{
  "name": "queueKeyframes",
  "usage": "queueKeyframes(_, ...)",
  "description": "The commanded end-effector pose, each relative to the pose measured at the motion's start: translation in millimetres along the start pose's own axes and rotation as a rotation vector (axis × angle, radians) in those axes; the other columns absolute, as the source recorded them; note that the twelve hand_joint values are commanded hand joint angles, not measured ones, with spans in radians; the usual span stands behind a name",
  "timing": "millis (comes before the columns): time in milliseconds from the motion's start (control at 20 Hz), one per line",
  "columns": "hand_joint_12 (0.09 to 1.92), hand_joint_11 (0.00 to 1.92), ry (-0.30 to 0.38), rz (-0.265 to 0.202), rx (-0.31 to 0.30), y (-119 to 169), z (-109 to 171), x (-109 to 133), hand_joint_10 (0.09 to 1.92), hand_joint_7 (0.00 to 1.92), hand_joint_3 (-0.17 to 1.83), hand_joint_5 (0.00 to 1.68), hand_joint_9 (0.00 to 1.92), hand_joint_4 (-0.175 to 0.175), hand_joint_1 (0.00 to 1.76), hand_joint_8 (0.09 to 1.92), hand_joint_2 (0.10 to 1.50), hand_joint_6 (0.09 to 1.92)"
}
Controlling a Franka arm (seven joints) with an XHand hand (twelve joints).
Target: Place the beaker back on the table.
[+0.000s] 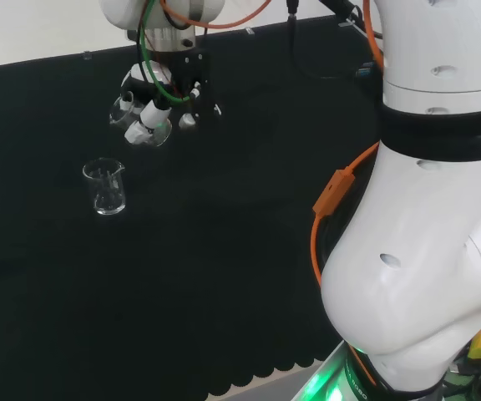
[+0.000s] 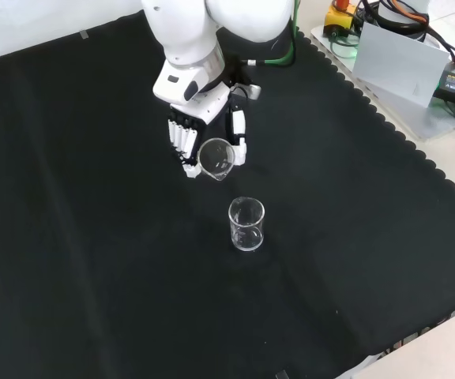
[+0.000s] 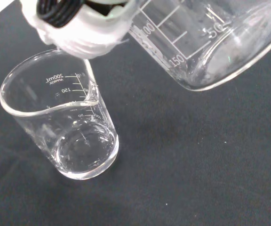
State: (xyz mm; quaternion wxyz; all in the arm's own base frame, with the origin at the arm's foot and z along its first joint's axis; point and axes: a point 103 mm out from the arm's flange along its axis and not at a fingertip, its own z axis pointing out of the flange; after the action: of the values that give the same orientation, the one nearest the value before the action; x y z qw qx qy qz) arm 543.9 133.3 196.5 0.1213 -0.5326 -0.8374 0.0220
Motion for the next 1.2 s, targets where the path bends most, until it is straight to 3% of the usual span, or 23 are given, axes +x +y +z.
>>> queueKeyframes(50, 1.0, 1.06, 0.083, -0.034, -0.078, -4.4, 13.8, -25.5, 1.13, 1.07, -0.17, 1.01, 1.39, -0.175, 1.27, 0.98, 1.16, 0.99)
queueKeyframes(400, 1.0, 1.05, 0.197, -0.072, -0.144, -5.5, 30.7, -47.0, 1.13, 1.07, -0.17, 1.01, 1.39, -0.175, 1.27, 0.98, 1.16, 1.0)
queueKeyframes(1200, 0.99, 1.02, 0.295, -0.133, -0.2, 16.5, 62.6, -48.1, 1.13, 1.05, -0.17, 0.99, 1.36, -0.175, 1.27, 1.01, 1.17, 1.02)
